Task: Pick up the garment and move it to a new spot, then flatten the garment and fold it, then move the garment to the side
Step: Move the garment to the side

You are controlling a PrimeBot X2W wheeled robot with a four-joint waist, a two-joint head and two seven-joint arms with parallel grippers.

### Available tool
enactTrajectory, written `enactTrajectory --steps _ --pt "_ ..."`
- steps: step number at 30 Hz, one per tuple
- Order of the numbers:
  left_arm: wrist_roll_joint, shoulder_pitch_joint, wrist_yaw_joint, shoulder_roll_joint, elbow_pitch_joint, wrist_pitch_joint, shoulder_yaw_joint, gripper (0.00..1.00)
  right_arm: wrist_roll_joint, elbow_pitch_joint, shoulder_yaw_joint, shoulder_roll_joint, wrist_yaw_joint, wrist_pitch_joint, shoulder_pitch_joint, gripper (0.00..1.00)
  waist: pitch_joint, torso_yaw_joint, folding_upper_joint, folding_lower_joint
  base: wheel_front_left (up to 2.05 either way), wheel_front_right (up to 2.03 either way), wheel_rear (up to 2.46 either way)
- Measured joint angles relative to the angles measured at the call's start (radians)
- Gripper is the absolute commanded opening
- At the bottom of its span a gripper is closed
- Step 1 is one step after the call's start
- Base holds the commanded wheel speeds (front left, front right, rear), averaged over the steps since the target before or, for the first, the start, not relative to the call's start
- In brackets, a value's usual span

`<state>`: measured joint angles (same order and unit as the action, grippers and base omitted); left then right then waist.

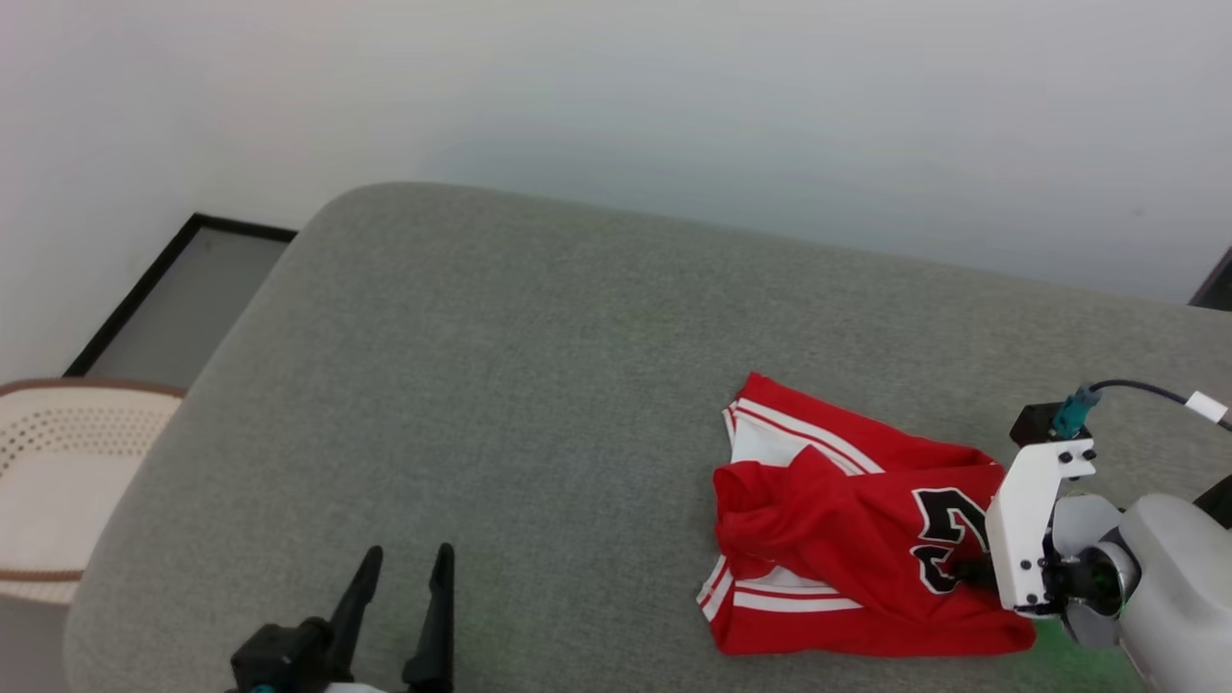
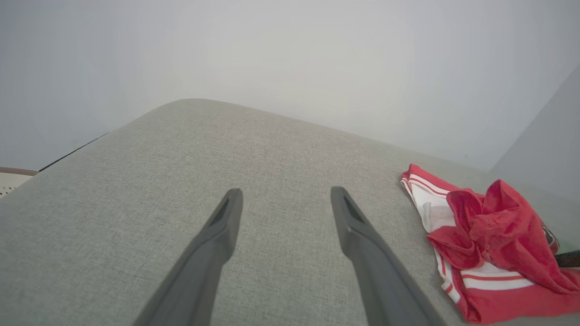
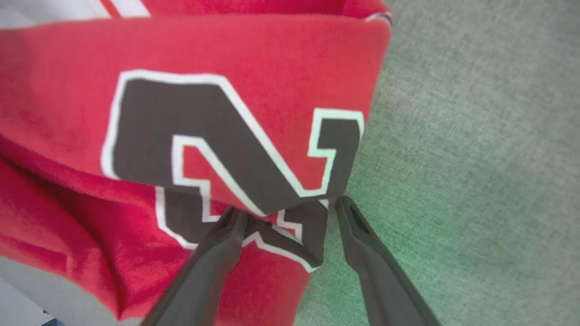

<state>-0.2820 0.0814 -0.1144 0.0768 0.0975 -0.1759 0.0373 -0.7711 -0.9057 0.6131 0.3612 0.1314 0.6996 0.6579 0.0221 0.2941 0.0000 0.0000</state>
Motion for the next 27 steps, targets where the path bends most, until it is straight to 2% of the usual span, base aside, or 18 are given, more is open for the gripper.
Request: enactTrajectory --steps 4,5,6,16,27 --pt "-0.01 -0.015 0.0 -0.004 0.022 -0.006 0.014 1.0 -0.032 -0.025 -0.012 -0.009 -0.002 0.01 0.015 1.0 0.021 0.021 0.0 0.0 0.0 0.0 0.0" --pt "-0.013 -0.018 0.0 -0.004 0.026 -0.008 0.014 1.0 -0.034 -0.025 -0.011 -0.009 -0.005 0.009 0.021 0.22 0.026 0.025 0.0 0.0 0.0 0.0 0.0" --pt "-0.015 -0.02 0.0 -0.004 0.031 -0.01 0.015 1.0 -0.039 -0.024 -0.013 -0.009 -0.005 -0.001 0.023 0.0 0.029 0.028 0.0 0.0 0.0 0.0 0.0" --pt "-0.04 -0.031 0.0 0.005 0.052 -0.016 0.001 1.0 -0.109 -0.002 -0.022 -0.007 -0.004 -0.033 0.031 0.0 0.029 0.014 0.0 0.0 0.0 0.0 0.0" --pt "-0.058 -0.03 0.004 0.036 0.03 0.01 -0.003 1.0 -0.134 0.018 0.002 0.103 0.0 -0.094 0.061 0.0 0.001 -0.042 0.0 0.0 0.0 0.0 0.0"
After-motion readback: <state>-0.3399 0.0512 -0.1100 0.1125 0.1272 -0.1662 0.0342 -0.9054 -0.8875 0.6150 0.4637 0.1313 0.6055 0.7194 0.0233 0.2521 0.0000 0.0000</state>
